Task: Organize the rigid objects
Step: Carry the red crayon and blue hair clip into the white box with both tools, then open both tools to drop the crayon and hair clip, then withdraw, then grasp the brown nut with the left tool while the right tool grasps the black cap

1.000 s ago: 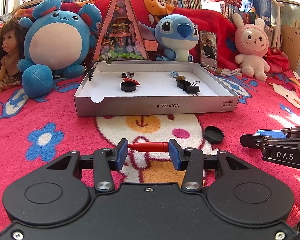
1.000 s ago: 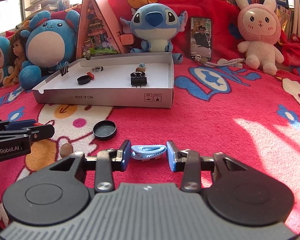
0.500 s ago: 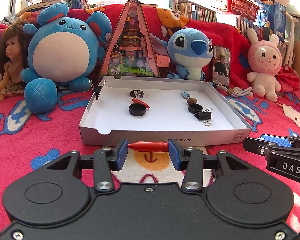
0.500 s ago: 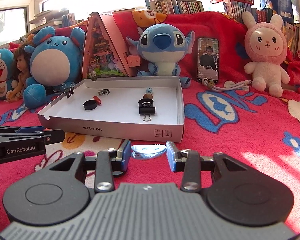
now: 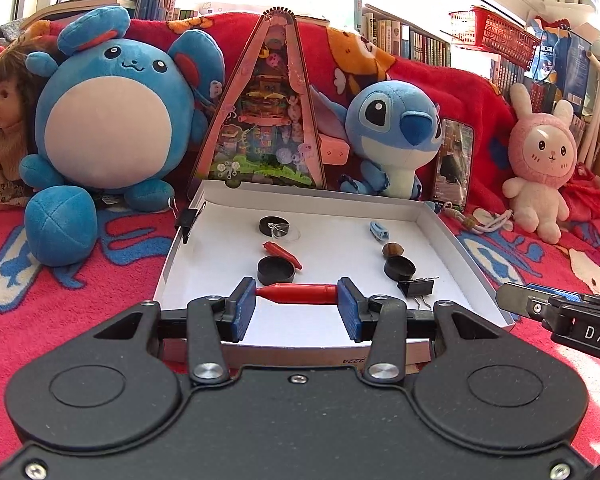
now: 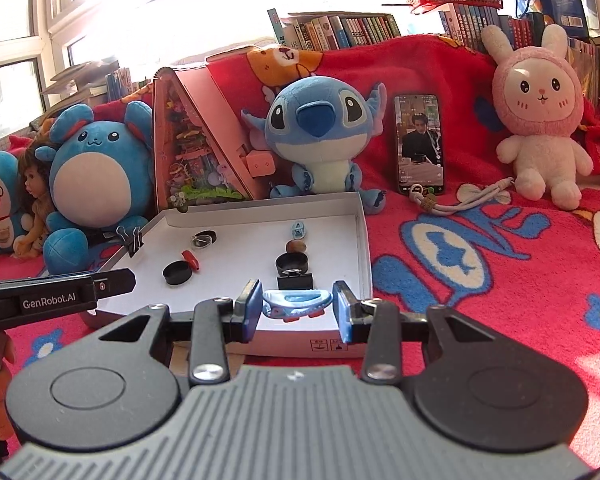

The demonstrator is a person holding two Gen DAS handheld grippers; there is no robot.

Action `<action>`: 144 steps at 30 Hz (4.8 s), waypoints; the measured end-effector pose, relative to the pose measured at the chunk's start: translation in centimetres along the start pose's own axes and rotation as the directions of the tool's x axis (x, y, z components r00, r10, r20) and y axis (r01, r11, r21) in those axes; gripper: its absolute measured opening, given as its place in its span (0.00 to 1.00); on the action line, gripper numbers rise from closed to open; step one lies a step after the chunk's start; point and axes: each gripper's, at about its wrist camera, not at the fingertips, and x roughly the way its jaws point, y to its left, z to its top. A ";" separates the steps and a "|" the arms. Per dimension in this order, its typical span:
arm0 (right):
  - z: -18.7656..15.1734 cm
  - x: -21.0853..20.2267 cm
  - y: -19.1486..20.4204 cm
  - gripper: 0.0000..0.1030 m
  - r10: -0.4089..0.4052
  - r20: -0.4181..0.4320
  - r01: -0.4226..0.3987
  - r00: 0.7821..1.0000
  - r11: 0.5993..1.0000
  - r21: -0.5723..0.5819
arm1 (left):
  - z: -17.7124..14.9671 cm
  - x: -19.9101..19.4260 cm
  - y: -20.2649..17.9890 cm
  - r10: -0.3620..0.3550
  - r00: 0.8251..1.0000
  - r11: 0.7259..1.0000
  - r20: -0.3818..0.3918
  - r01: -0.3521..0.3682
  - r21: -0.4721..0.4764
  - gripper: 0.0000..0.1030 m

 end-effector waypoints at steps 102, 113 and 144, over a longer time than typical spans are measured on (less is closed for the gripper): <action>-3.8 -2.0 0.1 0.85 0.072 -0.062 -0.085 0.995 0.967 -0.239 | -6.2 -5.2 -0.8 -0.129 0.988 0.979 -0.084 0.140 0.145 0.76; -5.0 -1.8 -0.6 0.85 0.059 -0.098 -0.082 0.993 0.965 -0.248 | -8.4 -6.8 -2.0 -0.191 0.973 0.960 -0.132 0.213 0.183 0.76; -5.1 -1.7 -0.7 0.85 0.084 -0.120 -0.107 0.989 0.974 -0.199 | -10.2 -6.0 -4.9 -0.230 0.954 0.936 -0.190 0.270 0.225 0.14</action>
